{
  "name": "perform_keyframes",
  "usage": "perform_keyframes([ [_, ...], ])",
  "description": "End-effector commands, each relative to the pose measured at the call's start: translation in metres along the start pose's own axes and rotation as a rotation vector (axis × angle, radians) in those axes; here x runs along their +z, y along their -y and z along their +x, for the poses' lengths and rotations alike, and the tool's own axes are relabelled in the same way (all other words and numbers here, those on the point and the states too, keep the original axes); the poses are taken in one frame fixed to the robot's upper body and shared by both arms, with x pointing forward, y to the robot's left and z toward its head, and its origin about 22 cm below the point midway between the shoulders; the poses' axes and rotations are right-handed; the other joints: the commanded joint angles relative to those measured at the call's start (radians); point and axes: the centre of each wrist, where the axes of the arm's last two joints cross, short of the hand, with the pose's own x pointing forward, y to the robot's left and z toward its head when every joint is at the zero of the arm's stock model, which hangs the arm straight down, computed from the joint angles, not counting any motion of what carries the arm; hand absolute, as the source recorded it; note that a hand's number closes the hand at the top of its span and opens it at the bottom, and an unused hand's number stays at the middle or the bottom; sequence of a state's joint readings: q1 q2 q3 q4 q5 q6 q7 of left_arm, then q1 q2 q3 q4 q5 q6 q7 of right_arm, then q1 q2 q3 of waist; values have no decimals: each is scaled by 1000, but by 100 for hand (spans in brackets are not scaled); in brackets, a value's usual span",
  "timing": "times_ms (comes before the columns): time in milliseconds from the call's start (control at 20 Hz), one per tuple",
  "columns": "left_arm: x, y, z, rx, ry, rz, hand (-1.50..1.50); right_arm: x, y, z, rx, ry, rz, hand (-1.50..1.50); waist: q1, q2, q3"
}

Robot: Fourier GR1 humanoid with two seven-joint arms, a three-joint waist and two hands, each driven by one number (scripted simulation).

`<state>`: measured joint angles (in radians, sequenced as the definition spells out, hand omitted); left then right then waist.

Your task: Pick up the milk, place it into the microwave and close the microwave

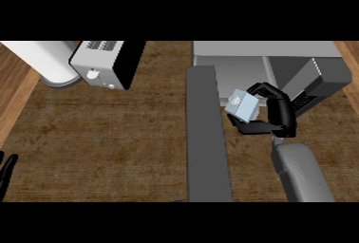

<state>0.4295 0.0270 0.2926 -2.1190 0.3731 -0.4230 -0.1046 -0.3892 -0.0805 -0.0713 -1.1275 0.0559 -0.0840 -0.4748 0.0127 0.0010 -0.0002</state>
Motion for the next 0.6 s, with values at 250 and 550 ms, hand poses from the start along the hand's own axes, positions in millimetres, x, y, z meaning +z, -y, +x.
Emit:
perform_keyframes([
  [250,-16,-5,-4,7,-9,-18,-150,-87,-30,3,42,-23,15,150,21,10,1],
  [550,-23,-19,-5,22,2,-54,-150,-95,-11,-13,76,-10,9,150,43,22,2],
])
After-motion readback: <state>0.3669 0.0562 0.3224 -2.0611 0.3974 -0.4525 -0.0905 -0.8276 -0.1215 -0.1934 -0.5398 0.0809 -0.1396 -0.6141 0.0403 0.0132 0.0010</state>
